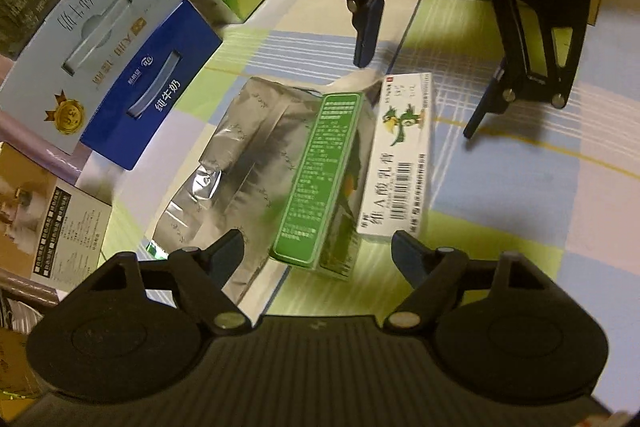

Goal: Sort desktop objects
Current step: 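Grasp the green box with the left tool while the right grasps the white ointment box, then lift both held boxes off the table toward the cardboard box, then carry the green box with the left tool while the right carries the ointment box over the cardboard box, then lower both boxes into the cardboard box and open both tools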

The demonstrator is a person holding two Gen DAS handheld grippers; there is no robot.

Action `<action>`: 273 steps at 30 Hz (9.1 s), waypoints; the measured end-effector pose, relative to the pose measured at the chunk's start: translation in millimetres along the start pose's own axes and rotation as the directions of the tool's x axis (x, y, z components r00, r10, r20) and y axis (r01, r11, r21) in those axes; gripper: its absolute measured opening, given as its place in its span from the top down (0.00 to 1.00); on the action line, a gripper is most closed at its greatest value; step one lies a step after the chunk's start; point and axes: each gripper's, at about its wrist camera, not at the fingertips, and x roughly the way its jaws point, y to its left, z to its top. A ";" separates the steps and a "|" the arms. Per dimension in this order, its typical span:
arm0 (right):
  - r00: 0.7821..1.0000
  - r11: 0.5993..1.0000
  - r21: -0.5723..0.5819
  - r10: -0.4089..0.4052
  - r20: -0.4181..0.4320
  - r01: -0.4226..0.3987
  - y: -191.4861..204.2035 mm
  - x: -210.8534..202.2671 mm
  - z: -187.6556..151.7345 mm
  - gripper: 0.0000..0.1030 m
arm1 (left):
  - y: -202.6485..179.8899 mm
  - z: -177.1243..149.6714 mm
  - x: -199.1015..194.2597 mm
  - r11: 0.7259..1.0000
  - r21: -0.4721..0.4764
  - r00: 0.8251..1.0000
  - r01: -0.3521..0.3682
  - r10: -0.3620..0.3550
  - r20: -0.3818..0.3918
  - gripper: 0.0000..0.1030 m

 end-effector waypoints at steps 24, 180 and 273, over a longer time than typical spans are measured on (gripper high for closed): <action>0.992 0.987 0.160 0.045 -0.120 -0.025 39.4 -6.2 4.4 0.60 | -15.4 3.1 -15.7 0.986 -0.160 0.998 0.046 -0.054 -0.042 0.76; 0.844 0.339 0.931 -0.532 0.071 0.136 175.0 -237.9 -133.5 0.66 | -158.3 64.7 -177.7 0.710 -0.701 0.993 0.075 0.010 0.116 0.75; 0.794 0.231 0.959 -0.607 0.007 0.167 86.4 -261.5 -204.6 0.27 | -126.5 161.6 -136.0 0.717 -0.694 0.981 0.072 0.074 0.178 0.39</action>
